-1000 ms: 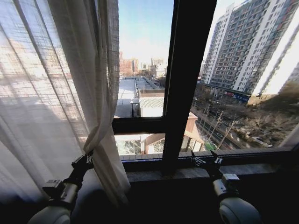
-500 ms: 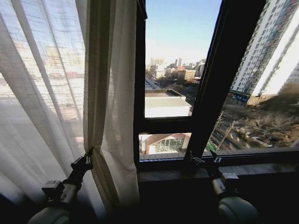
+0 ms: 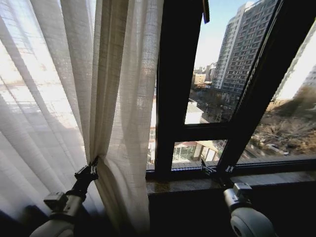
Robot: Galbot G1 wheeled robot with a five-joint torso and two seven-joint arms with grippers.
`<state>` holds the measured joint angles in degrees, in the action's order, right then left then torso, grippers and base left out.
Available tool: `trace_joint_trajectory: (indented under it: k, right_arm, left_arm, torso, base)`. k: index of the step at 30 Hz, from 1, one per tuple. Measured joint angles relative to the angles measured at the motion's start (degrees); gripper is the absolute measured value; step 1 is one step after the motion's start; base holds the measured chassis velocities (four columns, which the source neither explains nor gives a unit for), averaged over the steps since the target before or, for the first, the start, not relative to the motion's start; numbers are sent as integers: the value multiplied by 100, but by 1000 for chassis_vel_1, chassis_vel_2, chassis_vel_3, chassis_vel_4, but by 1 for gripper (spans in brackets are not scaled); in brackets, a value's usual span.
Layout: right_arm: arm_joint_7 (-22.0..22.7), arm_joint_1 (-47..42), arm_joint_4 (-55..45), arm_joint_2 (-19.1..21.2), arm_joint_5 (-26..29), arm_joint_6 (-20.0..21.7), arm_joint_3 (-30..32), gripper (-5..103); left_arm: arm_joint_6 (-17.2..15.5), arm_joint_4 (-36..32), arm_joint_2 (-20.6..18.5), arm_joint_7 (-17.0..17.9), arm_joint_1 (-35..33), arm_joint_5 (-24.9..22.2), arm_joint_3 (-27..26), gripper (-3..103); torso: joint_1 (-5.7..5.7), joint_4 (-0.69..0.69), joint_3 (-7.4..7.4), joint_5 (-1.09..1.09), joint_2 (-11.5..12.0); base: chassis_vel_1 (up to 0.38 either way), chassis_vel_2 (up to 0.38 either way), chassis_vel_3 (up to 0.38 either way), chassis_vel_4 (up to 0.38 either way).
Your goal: Open the curtains by pulling them apart, changing their state from closed to fully open.
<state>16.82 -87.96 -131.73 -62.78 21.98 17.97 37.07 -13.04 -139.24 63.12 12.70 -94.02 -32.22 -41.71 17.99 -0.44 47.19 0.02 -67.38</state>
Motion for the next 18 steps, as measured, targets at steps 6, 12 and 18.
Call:
trace_joint_trajectory:
  k: [6, 12, 18]
  right_arm:
    - [3, 3, -1, -11, 0, -1, -10, 100]
    - [4, 14, 0, -18, 30, -42, -18, 100]
    - [3, 45, -12, -17, 161, -80, -21, 100]
  left_arm:
    - [4, -1, 62, 6, -17, 16, 3, 0]
    - [12, -1, 96, 8, -31, 40, -8, 0]
    - [19, -4, 132, 13, -63, 72, -7, 0]
  torso:
    - [0, 2, 0, -1, 0]
    - [0, 1, 0, -1, 0]
    - [0, 2, -1, -4, 0]
  base:
    - [351, 341, -356, -357]
    - [348, 352, -357, -368]
    - [301, 281, -310, -289]
